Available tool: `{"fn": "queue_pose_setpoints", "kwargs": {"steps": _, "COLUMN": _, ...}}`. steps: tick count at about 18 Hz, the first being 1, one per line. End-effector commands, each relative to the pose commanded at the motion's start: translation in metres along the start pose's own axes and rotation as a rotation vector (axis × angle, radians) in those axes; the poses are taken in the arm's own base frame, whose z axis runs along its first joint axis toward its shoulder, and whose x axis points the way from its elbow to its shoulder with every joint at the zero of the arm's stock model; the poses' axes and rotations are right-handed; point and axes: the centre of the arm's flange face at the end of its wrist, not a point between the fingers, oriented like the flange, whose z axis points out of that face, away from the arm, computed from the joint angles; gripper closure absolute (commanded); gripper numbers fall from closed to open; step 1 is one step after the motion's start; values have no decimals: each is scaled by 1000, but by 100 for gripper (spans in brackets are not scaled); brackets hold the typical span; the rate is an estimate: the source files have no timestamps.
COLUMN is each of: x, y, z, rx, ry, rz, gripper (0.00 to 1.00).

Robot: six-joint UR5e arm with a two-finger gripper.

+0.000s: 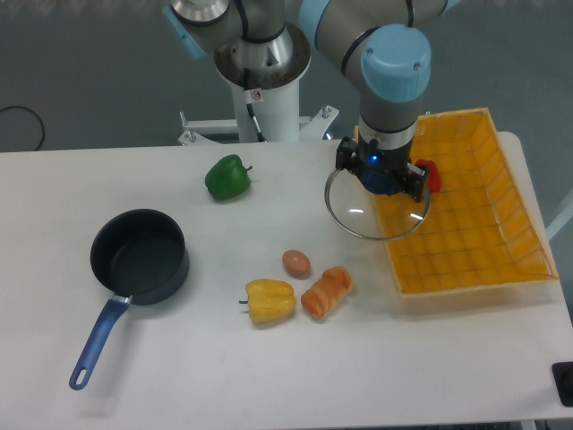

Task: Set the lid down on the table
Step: 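Lift the glass lid with the gripper away from the orange tray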

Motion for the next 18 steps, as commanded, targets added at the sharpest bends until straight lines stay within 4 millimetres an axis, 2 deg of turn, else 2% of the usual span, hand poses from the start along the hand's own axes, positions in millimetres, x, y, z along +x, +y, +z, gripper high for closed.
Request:
{"fn": "queue_pose_setpoints", "kwargs": {"steps": 2, "x": 3, "y": -1, "z": 5, "rx": -3, "ry": 5, "rz": 2, "gripper": 59}}
{"fn": "queue_pose_setpoints", "kwargs": {"steps": 8, "x": 6, "y": -5, "z": 2, "rx": -1, "ry": 2, "rz": 2, "gripper": 59}}
{"fn": "queue_pose_setpoints", "kwargs": {"steps": 10, "x": 9, "y": -12, "z": 4, "rx": -3, "ry": 3, "rz": 11, "gripper": 59}}
{"fn": "queue_pose_setpoints", "kwargs": {"steps": 13, "x": 6, "y": -15, "z": 9, "rx": -7, "ry": 10, "rz": 6, "gripper": 59}}
{"fn": "queue_pose_setpoints", "kwargs": {"steps": 18, "x": 3, "y": -47, "z": 12, "rx": -5, "ry": 3, "rz": -9, "gripper": 59}}
